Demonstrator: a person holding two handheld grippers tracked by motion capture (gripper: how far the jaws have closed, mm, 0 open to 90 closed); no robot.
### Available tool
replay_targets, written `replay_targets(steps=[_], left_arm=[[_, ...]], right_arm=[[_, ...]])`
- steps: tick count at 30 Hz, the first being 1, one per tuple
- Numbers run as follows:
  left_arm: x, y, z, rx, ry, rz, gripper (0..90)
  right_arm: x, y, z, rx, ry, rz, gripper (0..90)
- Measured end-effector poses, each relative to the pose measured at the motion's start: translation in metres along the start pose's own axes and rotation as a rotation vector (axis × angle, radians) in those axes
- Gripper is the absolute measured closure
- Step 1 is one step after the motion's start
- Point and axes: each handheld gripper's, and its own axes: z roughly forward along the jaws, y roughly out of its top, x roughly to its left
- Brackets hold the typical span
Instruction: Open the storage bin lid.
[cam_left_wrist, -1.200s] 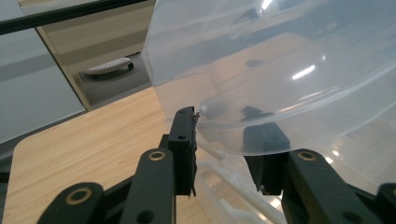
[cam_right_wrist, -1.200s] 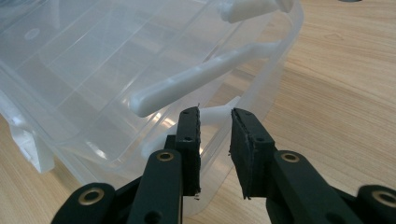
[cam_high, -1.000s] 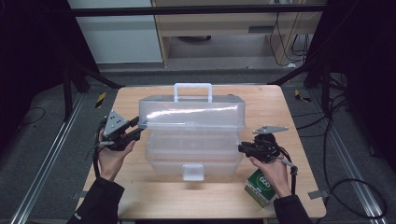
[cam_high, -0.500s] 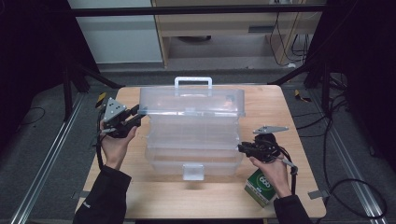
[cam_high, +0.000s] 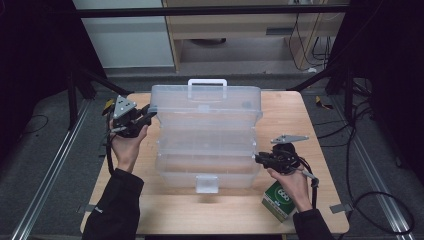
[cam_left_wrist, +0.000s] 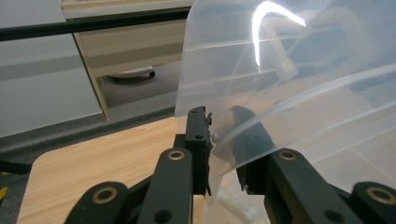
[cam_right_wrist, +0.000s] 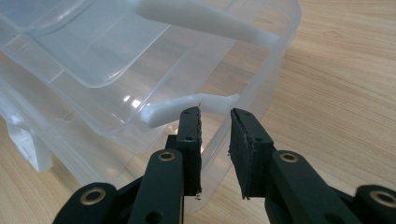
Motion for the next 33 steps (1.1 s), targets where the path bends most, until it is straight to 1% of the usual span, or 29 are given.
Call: replay_targets(steps=[1,2,3,5,7,11,12,13,14,15,16,17,20,24,26,27,28,29,33], left_arm=[[0.000,0.000,0.001,-0.003,-0.003,-0.006,76.7],[0.001,0.001,0.002,-0.005,0.001,-0.006,76.8],[0.001,0.001,0.002,-0.005,0.001,-0.006,76.9],[0.002,0.002,0.005,-0.018,0.001,-0.020,77.1],[0.003,0.002,0.007,-0.026,0.003,-0.021,77.2],[0.004,0.005,0.013,-0.036,0.012,-0.021,77.5],[0.004,0.008,0.016,-0.038,0.023,-0.009,77.5],[0.004,0.008,0.016,-0.038,0.023,-0.009,77.6],[0.005,0.011,0.020,-0.029,0.035,-0.003,77.6],[0.005,0.011,0.020,-0.029,0.035,-0.003,77.6],[0.007,0.015,0.025,-0.020,0.032,-0.010,77.7],[0.007,0.015,0.025,-0.020,0.032,-0.010,77.7],[0.011,0.021,0.034,-0.001,0.031,-0.012,77.8],[0.012,0.026,0.041,0.014,0.044,-0.007,77.8],[0.014,0.030,0.047,0.029,0.053,0.001,77.8],[0.014,0.030,0.047,0.029,0.053,0.001,77.8],[0.015,0.033,0.052,0.041,0.055,-0.001,77.8],[0.015,0.033,0.052,0.041,0.055,-0.001,77.8],[0.019,0.037,0.061,0.060,0.058,-0.001,77.9]], right_arm=[[0.000,0.000,0.000,-0.003,0.000,-0.007,73.9],[-0.001,0.000,0.000,-0.006,-0.001,-0.012,73.8],[-0.001,0.000,0.000,-0.006,-0.001,-0.012,73.8],[0.000,0.000,0.000,-0.006,-0.002,-0.014,73.9],[0.000,0.000,0.000,-0.003,-0.003,-0.012,73.9],[0.000,0.000,0.000,-0.001,-0.006,-0.015,73.8],[0.001,0.000,0.000,-0.001,-0.005,-0.015,73.7],[0.001,0.000,0.000,-0.001,-0.005,-0.015,73.7],[0.003,0.001,0.001,-0.001,-0.015,-0.035,73.8],[0.002,0.001,0.001,-0.002,-0.020,-0.044,73.8],[0.003,0.001,0.001,-0.001,-0.023,-0.045,73.7],[0.003,0.001,0.001,-0.002,-0.022,-0.045,73.7],[0.003,0.001,0.001,-0.001,-0.018,-0.036,73.6],[0.003,0.001,0.001,-0.002,-0.013,-0.030,73.6],[0.002,0.001,0.001,-0.003,-0.011,-0.032,73.4],[0.002,0.001,0.001,-0.003,-0.011,-0.032,73.4],[0.002,0.001,0.001,-0.003,-0.011,-0.032,73.4],[0.002,0.001,0.001,-0.003,-0.011,-0.032,73.4],[0.002,0.001,0.001,-0.003,-0.010,-0.033,73.3]])
